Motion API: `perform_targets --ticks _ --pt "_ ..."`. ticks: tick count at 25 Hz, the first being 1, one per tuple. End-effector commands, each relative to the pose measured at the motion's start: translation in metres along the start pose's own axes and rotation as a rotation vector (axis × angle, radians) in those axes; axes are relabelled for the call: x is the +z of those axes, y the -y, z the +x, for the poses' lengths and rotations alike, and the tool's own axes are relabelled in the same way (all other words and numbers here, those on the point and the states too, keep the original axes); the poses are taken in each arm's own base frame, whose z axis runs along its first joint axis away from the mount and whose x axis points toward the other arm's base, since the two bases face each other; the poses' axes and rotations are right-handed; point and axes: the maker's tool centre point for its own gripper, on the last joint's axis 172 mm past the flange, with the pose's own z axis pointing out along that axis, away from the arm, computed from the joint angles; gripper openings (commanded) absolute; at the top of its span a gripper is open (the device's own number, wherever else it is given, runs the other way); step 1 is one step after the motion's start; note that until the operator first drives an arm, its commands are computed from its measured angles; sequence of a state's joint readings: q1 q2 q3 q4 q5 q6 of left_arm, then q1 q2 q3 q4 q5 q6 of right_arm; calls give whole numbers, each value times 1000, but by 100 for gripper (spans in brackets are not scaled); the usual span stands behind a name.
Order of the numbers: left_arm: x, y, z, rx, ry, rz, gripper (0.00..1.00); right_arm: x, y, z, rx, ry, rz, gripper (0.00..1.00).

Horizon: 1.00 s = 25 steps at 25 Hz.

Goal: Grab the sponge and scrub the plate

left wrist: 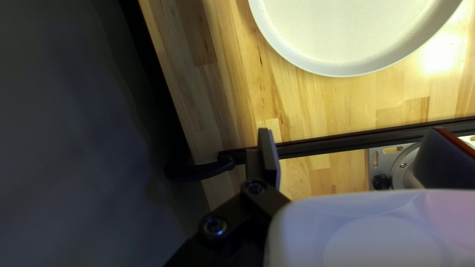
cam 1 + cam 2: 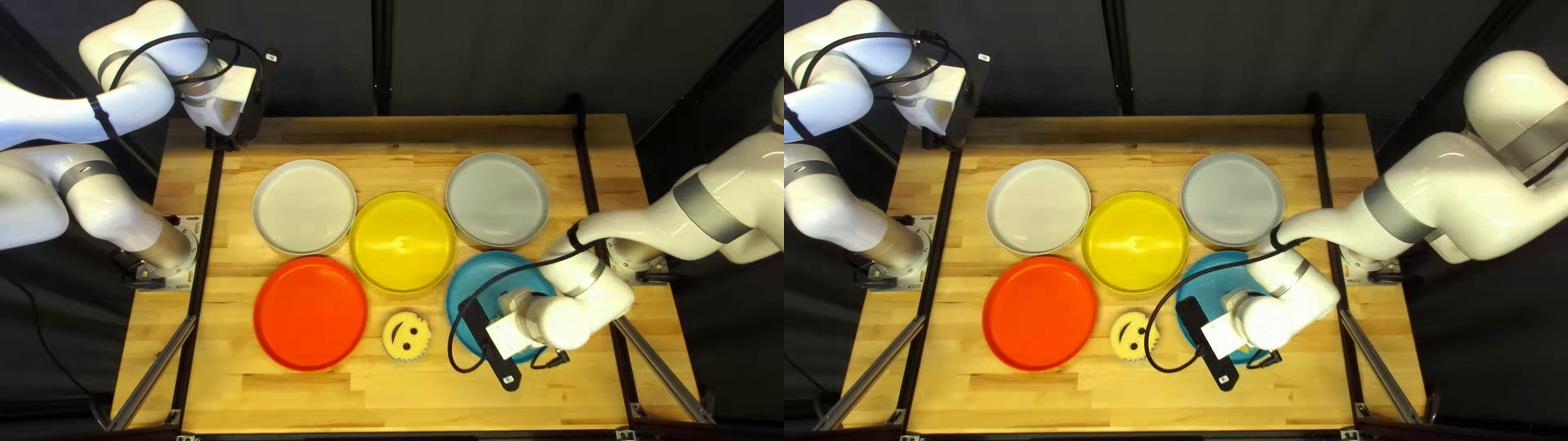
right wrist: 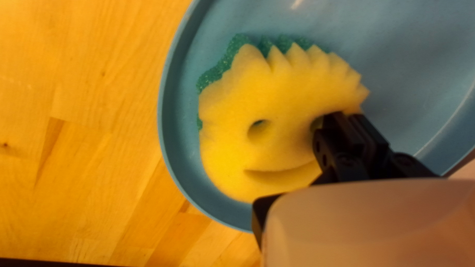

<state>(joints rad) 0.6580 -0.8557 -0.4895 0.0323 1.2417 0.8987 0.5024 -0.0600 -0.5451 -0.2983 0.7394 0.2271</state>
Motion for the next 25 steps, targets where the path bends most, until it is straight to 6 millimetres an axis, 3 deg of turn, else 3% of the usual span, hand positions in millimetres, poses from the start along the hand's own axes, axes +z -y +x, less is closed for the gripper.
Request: perform_targets --ticks 1,5,9,20,25 --pt "0 0 0 0 0 0 100 5 -31 -11 5 -7 2 0" --pt "0 0 0 0 0 0 100 9 -61 -21 16 -13 7 0" --pt "0 0 0 0 0 0 100 11 -69 -28 19 -14 7 0" --pt "0 0 0 0 0 0 100 -2 -3 -25 -10 -11 -4 0" --pt "0 0 0 0 0 0 100 0 10 -30 -21 -6 1 0"
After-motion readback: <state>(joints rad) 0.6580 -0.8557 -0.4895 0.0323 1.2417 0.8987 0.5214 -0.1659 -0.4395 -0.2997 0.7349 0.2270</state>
